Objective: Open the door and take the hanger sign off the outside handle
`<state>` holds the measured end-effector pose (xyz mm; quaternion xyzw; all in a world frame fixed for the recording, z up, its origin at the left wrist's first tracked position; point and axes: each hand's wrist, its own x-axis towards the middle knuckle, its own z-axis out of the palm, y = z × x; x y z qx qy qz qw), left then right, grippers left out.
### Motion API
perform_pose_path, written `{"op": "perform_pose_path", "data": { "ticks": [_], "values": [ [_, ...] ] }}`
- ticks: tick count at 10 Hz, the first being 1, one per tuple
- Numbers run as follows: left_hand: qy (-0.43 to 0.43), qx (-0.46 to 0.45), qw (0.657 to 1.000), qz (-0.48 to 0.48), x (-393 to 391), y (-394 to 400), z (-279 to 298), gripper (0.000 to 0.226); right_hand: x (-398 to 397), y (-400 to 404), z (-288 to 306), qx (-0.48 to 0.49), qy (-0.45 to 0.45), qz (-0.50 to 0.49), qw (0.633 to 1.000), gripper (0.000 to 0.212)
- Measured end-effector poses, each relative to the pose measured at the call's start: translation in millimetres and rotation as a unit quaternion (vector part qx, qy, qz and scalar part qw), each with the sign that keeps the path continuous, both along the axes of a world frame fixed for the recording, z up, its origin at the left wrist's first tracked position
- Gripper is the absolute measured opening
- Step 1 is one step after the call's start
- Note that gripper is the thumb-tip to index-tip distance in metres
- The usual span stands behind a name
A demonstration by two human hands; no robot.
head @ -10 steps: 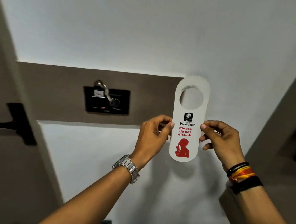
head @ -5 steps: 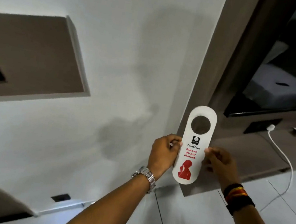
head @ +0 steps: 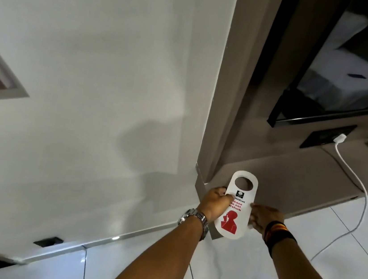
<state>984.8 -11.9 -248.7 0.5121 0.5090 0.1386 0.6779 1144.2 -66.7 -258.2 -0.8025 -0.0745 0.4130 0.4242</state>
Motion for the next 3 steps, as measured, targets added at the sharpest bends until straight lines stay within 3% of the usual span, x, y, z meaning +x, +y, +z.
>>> {"op": "perform_pose_path", "data": {
  "ticks": [1,2,3],
  "values": [
    [-0.002,0.052,0.999,-0.007,3.7,5.4,-14.3,0.028,11.0,11.7,-13.2,-0.018,-0.021,0.003,1.0,0.023],
    [0.079,0.197,0.975,-0.058,-5.9,0.0,-15.9,0.035,4.0,5.5,-11.2,-0.021,-0.145,0.041,0.988,0.016],
    [0.179,0.45,0.866,-0.122,-23.0,-2.9,-14.8,0.052,-24.2,-12.6,-6.3,0.029,-0.326,0.112,0.938,0.024]
  ]
}}
